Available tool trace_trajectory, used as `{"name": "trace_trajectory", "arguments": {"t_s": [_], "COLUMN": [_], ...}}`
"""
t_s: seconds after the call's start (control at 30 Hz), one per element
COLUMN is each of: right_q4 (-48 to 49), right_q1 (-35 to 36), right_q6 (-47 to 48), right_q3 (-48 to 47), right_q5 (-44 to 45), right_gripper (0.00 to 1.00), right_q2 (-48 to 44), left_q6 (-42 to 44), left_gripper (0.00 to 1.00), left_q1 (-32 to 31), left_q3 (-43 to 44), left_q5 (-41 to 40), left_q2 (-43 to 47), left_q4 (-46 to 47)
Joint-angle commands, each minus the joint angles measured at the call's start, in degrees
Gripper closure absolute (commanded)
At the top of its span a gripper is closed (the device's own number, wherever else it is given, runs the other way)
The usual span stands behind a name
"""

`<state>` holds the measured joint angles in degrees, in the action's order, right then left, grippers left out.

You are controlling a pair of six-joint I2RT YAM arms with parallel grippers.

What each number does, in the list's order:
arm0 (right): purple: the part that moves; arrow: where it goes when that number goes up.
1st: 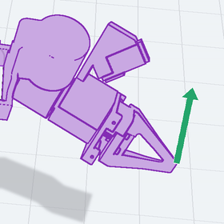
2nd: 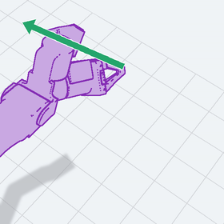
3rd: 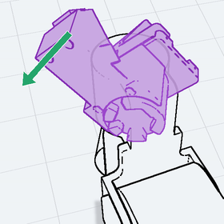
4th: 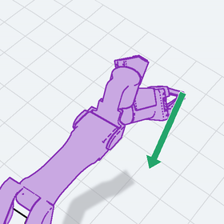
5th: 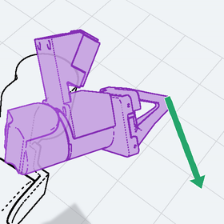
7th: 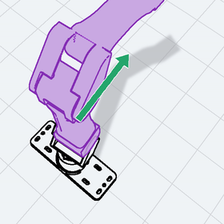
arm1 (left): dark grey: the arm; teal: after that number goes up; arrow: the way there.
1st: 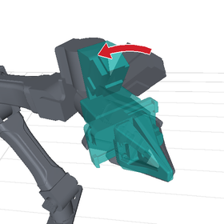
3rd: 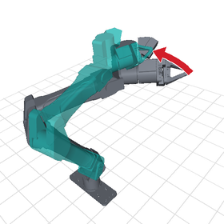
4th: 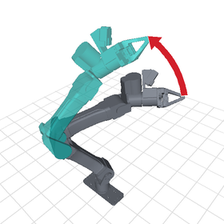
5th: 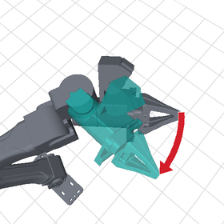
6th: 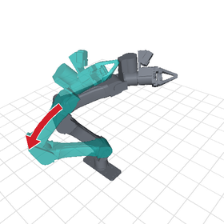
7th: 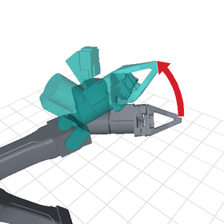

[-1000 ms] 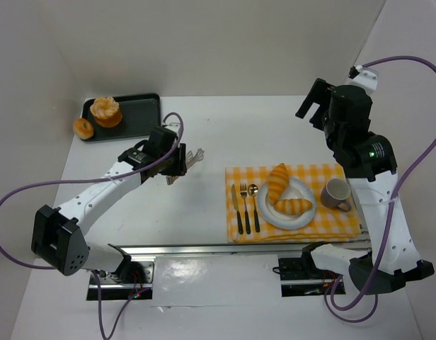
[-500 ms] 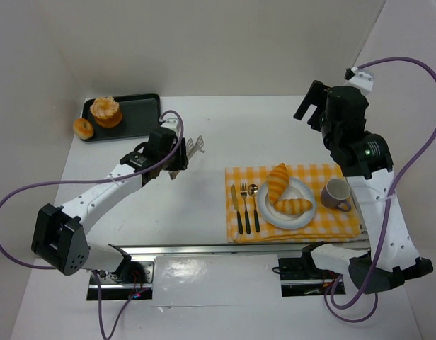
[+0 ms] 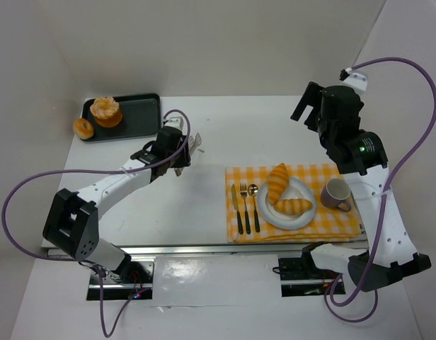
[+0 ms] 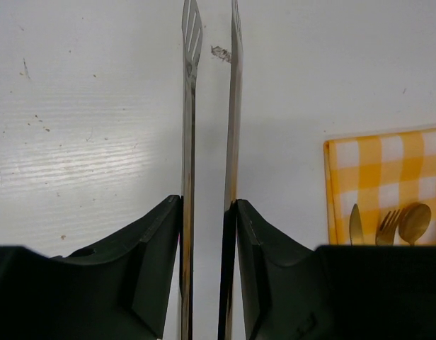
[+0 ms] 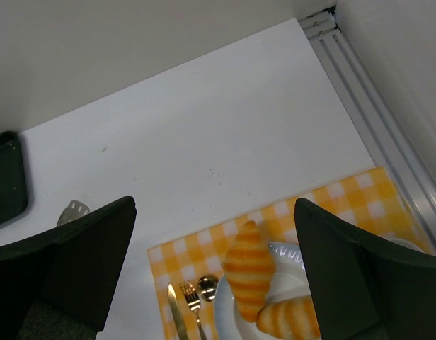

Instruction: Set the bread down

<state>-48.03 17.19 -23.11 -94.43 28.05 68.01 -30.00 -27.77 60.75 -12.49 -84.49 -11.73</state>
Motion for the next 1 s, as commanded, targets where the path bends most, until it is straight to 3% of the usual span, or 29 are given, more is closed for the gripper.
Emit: {"name": "trace_trajectory", "arguments": {"t_s": [0.0, 0.23, 0.5, 0.57, 0.67, 0.97], "right_q4": [3.12, 3.65, 3.65, 3.65, 3.03, 1.89], "right_q1": [-0.32, -0.32, -0.32, -0.32, -0.32, -0.32], "right_q6": [-0.35, -0.35, -0.35, -0.35, -0.35, -0.35], "right_q3": [-0.75, -0.75, -0.23, -0.75, -1.46, -1.46], "right_q5": [0.07, 0.07, -0.46, -0.46, -0.46, 0.07], "right_gripper": [0.00, 0.00, 0.00, 0.00, 0.00, 0.00], "right_q2": [1.16, 1.69, 2.22, 2.22, 2.74, 3.35], "left_q6": [-2.08, -0.77, 1.96, 1.96, 1.96, 2.40], "left_gripper": [0.52, 0.49, 0.35, 0.16, 0.01, 0.01], "left_q1": [0.35, -0.97, -3.08, -3.08, -3.08, -1.50], "left_q3": [-0.45, -1.07, 2.35, 3.75, 6.48, 21.33], "left_q5": [-1.57, -6.48, -11.33, -11.33, -11.33, -8.08], "left_q2": [-1.82, -3.92, -11.40, -11.93, -9.74, -1.39], "left_q4": [3.82, 3.82, -0.31, -1.02, -3.83, -19.01]}}
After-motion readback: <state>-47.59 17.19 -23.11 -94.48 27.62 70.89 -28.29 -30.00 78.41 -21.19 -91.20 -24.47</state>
